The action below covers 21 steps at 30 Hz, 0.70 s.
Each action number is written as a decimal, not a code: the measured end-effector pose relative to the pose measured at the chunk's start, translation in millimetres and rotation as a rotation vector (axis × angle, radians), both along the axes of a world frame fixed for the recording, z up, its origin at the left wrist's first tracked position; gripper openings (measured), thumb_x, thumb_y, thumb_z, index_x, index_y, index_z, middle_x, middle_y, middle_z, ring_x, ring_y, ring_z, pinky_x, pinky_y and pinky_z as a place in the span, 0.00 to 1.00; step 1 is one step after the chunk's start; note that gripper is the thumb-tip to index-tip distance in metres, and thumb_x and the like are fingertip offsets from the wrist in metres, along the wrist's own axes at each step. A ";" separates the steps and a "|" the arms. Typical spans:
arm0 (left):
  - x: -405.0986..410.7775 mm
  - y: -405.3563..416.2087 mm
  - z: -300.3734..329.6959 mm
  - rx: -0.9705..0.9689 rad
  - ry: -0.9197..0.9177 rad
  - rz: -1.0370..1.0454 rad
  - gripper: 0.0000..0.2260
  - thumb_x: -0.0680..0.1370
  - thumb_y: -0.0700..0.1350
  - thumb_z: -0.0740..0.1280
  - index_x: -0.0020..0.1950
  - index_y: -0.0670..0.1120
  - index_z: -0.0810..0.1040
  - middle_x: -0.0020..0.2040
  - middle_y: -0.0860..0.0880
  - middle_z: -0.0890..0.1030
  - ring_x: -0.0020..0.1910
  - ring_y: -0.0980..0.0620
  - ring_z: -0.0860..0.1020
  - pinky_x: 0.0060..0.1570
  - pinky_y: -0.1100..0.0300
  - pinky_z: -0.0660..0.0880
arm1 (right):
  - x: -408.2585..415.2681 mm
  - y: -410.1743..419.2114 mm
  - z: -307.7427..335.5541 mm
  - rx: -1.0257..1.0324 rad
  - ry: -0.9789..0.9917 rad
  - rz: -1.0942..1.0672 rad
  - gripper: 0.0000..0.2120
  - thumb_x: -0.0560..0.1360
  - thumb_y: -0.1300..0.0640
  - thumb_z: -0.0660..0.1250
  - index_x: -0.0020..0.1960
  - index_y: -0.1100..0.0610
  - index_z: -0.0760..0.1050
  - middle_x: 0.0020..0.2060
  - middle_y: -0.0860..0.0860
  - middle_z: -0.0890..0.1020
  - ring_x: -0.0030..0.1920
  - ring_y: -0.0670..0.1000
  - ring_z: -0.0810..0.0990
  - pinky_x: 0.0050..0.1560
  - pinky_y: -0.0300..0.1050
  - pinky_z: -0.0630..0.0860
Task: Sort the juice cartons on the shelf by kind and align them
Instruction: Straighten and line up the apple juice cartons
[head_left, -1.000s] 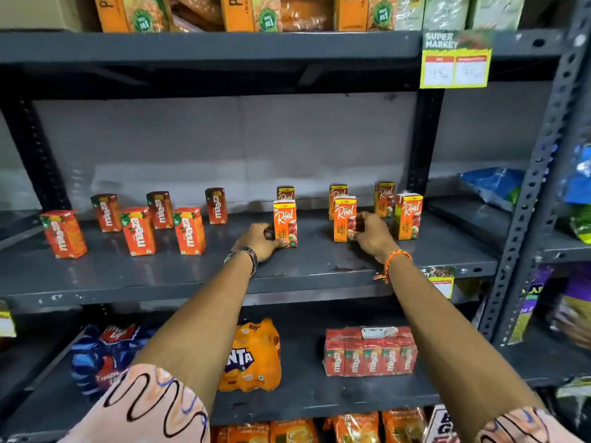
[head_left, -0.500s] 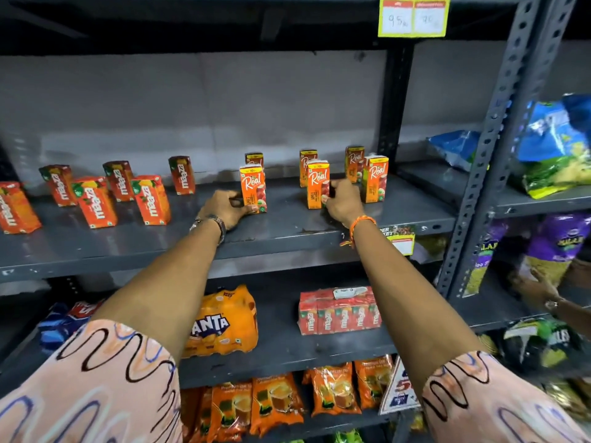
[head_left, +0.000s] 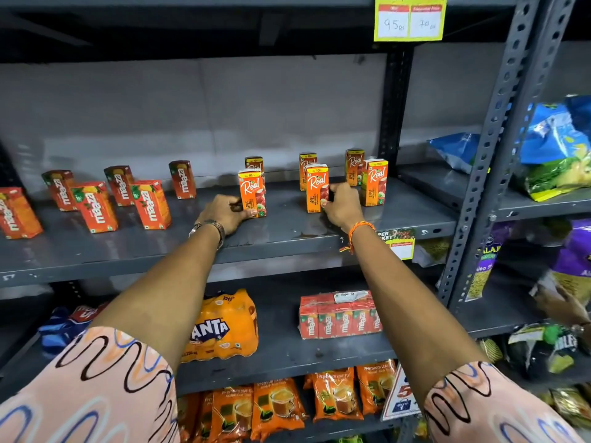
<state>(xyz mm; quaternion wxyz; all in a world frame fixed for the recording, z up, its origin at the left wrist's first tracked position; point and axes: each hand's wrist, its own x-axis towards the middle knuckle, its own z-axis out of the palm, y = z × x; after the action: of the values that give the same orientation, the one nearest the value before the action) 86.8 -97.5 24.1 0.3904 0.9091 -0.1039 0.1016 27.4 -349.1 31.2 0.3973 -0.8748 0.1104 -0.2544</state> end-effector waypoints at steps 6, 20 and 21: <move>1.4 1.7 -1.4 0.017 0.009 0.013 0.21 0.70 0.57 0.75 0.60 0.50 0.82 0.58 0.49 0.84 0.56 0.48 0.80 0.57 0.50 0.75 | -0.9 0.7 -1.1 -0.007 -0.007 0.010 0.16 0.76 0.59 0.70 0.62 0.64 0.79 0.57 0.60 0.84 0.59 0.59 0.82 0.60 0.50 0.76; -121.0 42.3 -69.9 0.704 -0.470 0.089 0.41 0.76 0.70 0.50 0.76 0.40 0.64 0.74 0.41 0.69 0.71 0.40 0.69 0.73 0.46 0.62 | -35.4 -51.6 14.1 0.237 -0.333 -0.473 0.30 0.64 0.61 0.78 0.63 0.64 0.71 0.61 0.61 0.76 0.63 0.61 0.73 0.63 0.52 0.72; -121.8 41.1 -73.1 0.722 -0.487 0.108 0.40 0.76 0.70 0.51 0.76 0.40 0.64 0.73 0.41 0.70 0.71 0.40 0.70 0.73 0.45 0.62 | -30.3 -56.1 16.6 0.228 -0.262 -0.471 0.34 0.63 0.59 0.80 0.64 0.64 0.69 0.63 0.62 0.75 0.65 0.62 0.72 0.64 0.53 0.71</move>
<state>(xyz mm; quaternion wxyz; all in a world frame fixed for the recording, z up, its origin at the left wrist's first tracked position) -35.1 -56.4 -49.0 0.0058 0.9409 -0.1743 0.2905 -2.8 -405.2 47.8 0.4342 -0.7345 0.2860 -0.4361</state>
